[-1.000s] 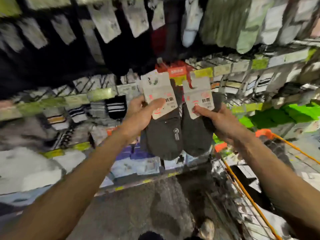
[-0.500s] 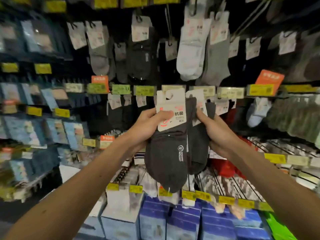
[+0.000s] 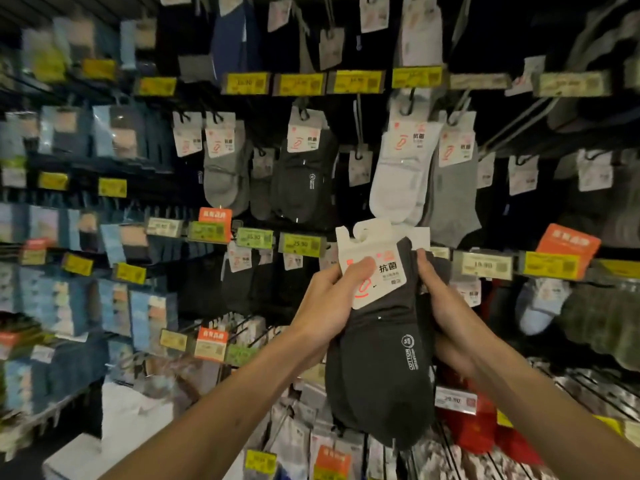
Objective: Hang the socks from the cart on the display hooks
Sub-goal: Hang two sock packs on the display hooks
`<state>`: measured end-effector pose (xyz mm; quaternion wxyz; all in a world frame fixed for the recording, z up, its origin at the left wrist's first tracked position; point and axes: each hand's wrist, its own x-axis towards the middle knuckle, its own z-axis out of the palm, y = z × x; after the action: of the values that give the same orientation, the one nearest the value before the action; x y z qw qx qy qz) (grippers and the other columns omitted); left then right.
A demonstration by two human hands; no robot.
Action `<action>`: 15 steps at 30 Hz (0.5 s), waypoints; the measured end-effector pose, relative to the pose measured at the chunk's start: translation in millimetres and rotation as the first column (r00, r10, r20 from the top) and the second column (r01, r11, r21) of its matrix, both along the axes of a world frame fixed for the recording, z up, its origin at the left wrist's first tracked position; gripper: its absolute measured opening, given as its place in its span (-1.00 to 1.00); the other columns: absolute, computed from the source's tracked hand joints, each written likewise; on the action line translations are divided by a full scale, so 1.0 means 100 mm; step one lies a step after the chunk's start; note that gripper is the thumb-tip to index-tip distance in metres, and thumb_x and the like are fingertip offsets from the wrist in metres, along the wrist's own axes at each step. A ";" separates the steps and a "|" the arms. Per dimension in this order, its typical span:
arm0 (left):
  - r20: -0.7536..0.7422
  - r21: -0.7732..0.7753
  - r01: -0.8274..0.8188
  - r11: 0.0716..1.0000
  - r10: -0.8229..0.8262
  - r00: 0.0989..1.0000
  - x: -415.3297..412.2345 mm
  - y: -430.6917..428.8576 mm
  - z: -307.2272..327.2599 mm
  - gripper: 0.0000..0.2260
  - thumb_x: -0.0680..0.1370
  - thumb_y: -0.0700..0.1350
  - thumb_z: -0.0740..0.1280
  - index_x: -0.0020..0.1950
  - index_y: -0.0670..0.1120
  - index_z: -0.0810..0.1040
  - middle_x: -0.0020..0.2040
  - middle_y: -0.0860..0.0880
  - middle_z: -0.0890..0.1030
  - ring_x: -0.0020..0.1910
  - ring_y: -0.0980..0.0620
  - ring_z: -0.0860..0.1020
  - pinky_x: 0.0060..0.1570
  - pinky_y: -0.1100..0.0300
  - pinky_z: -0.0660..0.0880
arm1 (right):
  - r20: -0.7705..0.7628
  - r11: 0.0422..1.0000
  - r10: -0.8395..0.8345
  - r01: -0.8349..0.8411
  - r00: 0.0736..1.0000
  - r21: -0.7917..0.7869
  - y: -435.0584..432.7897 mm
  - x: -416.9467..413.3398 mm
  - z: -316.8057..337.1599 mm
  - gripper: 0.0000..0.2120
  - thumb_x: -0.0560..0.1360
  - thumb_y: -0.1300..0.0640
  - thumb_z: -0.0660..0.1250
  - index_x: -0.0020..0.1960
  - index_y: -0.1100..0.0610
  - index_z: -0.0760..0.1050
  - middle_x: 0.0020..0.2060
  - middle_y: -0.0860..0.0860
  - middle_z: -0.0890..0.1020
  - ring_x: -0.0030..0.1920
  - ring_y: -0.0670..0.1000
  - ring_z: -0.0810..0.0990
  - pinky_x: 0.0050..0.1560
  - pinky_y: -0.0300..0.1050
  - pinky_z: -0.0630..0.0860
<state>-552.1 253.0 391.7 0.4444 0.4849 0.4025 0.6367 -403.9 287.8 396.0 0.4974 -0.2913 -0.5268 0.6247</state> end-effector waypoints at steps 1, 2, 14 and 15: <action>0.025 0.000 0.004 1.000 -0.004 1.000 0.00 0.07 0.03 -0.79 0.62 -0.04 0.31 0.11 -0.11 0.66 0.00 -0.04 0.73 0.02 0.00 0.69 0.06 0.13 0.57 | -0.004 1.000 0.010 -0.010 1.000 0.017 0.05 -0.01 0.05 -0.45 0.34 -0.22 0.37 0.21 0.09 0.63 0.06 0.09 0.72 0.07 0.09 0.71 0.09 0.03 0.57; 0.057 -0.001 0.011 1.000 -0.011 0.998 -0.01 0.13 0.07 -0.78 0.62 -0.04 0.30 0.14 -0.12 0.65 0.02 -0.06 0.73 0.03 -0.02 0.68 0.08 0.12 0.57 | -0.008 0.999 0.014 -0.014 1.000 0.031 0.10 -0.02 0.09 -0.47 0.36 -0.20 0.37 0.21 0.09 0.62 0.05 0.08 0.73 0.06 0.08 0.72 0.07 0.02 0.57; 0.271 0.026 -0.088 0.996 0.078 0.959 -0.36 0.39 0.33 -0.70 0.62 -0.04 0.29 0.26 -0.18 0.60 0.12 -0.17 0.69 0.16 -0.14 0.64 0.22 -0.01 0.55 | -0.056 0.985 0.088 -0.078 0.995 0.152 0.62 -0.43 0.40 -0.62 0.29 0.07 0.46 0.09 0.12 0.67 -0.03 0.08 0.74 -0.02 0.06 0.73 -0.01 -0.05 0.57; 0.275 0.040 -0.110 0.993 0.095 0.957 -0.41 0.41 0.34 -0.69 0.62 -0.04 0.29 0.26 -0.19 0.60 0.12 -0.18 0.69 0.16 -0.15 0.63 0.20 0.00 0.56 | -0.055 0.986 0.087 -0.078 0.995 0.151 0.66 -0.48 0.41 -0.61 0.27 0.08 0.47 0.09 0.12 0.67 -0.04 0.09 0.75 -0.03 0.06 0.73 -0.02 -0.05 0.57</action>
<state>-593.0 293.9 425.9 0.4485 0.3831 0.3447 0.7302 -452.1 353.3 436.7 0.5076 -0.2121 -0.5678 0.6124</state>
